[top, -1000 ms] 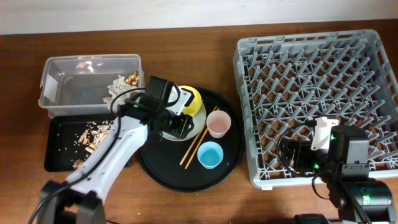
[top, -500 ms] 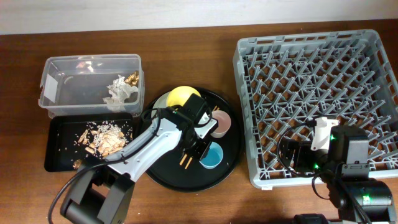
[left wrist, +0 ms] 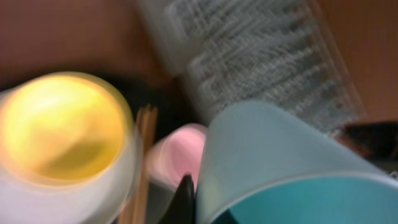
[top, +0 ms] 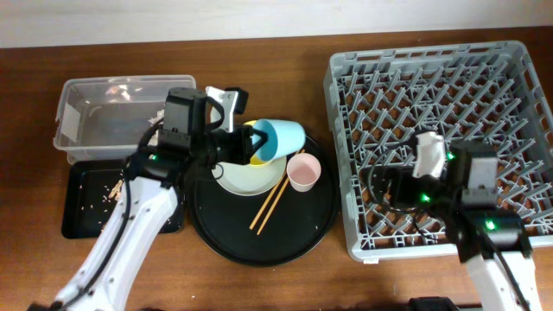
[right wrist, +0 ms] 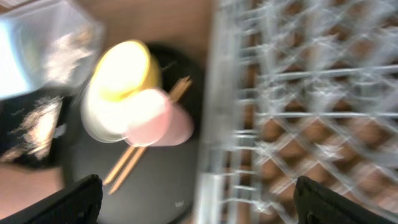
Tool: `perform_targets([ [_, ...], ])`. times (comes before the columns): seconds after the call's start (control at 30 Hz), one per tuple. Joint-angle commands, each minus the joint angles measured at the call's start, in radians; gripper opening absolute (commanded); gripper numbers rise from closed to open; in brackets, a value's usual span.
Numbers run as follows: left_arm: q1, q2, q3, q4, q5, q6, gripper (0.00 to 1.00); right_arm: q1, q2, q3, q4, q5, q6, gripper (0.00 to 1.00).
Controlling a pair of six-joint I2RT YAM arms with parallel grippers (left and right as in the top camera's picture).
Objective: Sort waste into correct bins and load items into the dishwasher rack
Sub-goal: 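Grasp the blue cup with the left gripper and pass it to the right gripper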
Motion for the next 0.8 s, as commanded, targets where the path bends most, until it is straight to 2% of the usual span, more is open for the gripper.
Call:
perform_targets([
  [0.0,0.000,0.119,0.001,0.122,0.426,-0.120,0.00,0.005,0.110,0.017,0.067,-0.416,-0.069,0.99],
  [0.07,-0.001,0.193,0.001,0.215,0.596,-0.166,0.00,0.005,0.179,0.017,0.134,-0.560,-0.098,0.99],
  [0.13,-0.002,0.237,0.001,0.270,0.695,-0.166,0.00,0.005,0.246,0.017,0.228,-0.667,-0.098,0.98],
  [0.27,-0.022,0.241,0.002,0.266,0.702,-0.166,0.00,0.006,0.336,0.017,0.384,-0.875,-0.097,0.99],
  [0.37,-0.072,0.241,0.002,0.280,0.707,-0.166,0.00,0.006,0.356,0.017,0.395,-0.889,-0.097,0.99],
  [0.47,-0.108,0.241,0.002,0.295,0.660,-0.192,0.00,0.006,0.356,0.017,0.458,-1.022,-0.097,0.99],
  [0.53,-0.115,0.241,0.002,0.325,0.652,-0.218,0.00,0.006,0.356,0.017,0.456,-1.042,-0.097,1.00],
  [0.6,-0.115,0.241,0.002,0.339,0.652,-0.227,0.00,0.006,0.356,0.017,0.456,-1.042,-0.097,0.91],
  [0.77,-0.115,0.241,0.002,0.359,0.626,-0.255,0.00,0.006,0.356,0.016,0.443,-1.041,-0.097,0.84],
])
